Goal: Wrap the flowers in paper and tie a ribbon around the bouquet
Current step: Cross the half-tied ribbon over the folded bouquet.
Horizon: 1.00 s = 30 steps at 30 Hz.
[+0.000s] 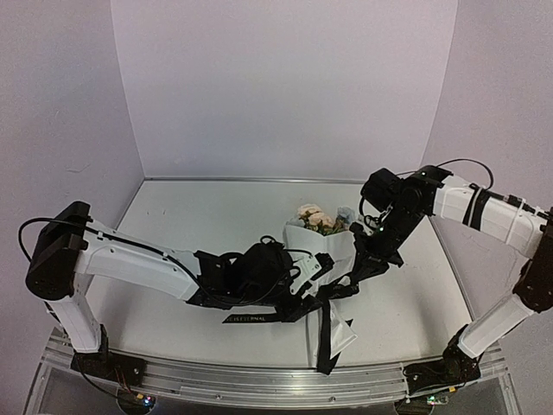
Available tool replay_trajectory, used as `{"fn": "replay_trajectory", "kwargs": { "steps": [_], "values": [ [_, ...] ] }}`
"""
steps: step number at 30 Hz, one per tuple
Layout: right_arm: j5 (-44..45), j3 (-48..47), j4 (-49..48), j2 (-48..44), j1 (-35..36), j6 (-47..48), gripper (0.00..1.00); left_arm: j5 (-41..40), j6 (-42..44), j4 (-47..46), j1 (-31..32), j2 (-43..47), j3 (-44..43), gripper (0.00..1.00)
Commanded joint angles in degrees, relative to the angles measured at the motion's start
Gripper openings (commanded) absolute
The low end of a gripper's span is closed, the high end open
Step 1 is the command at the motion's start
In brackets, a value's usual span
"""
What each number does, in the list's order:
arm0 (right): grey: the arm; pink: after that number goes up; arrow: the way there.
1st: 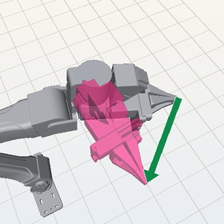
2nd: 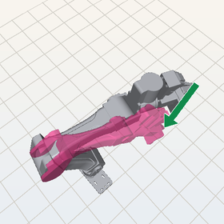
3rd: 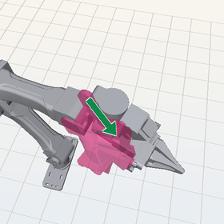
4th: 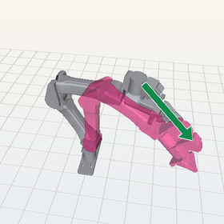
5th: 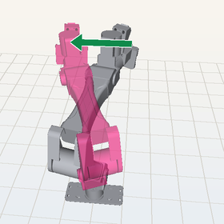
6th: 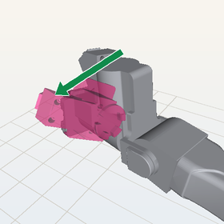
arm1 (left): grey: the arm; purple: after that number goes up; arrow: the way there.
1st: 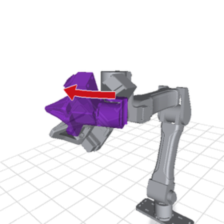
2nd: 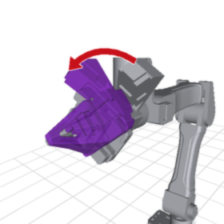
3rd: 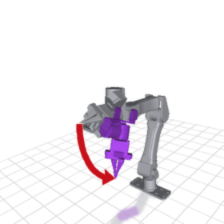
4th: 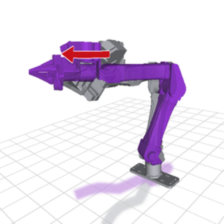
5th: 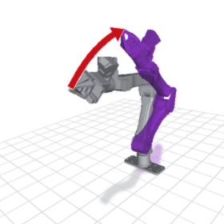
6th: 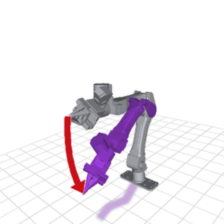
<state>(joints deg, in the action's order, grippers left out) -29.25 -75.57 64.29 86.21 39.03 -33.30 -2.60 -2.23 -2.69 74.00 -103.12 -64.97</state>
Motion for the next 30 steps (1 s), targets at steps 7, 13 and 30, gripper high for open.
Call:
{"fn": "replay_trajectory", "kwargs": {
  "steps": [7,13,30],
  "values": [
    [-4.8,-2.7,-5.4,2.2,0.4,-12.2,0.0,-0.7,6.2,-5.6,-0.8,6.8,1.4,0.63],
    [-6.1,-3.1,-8.9,3.8,1.5,-18.6,0.0,-0.2,10.2,-4.4,-0.9,2.9,-3.2,0.64],
    [-6.4,-2.6,-9.4,4.5,2.5,-19.8,0.0,2.4,12.0,-3.2,-0.9,-0.6,-6.9,0.32]
  ]
}}
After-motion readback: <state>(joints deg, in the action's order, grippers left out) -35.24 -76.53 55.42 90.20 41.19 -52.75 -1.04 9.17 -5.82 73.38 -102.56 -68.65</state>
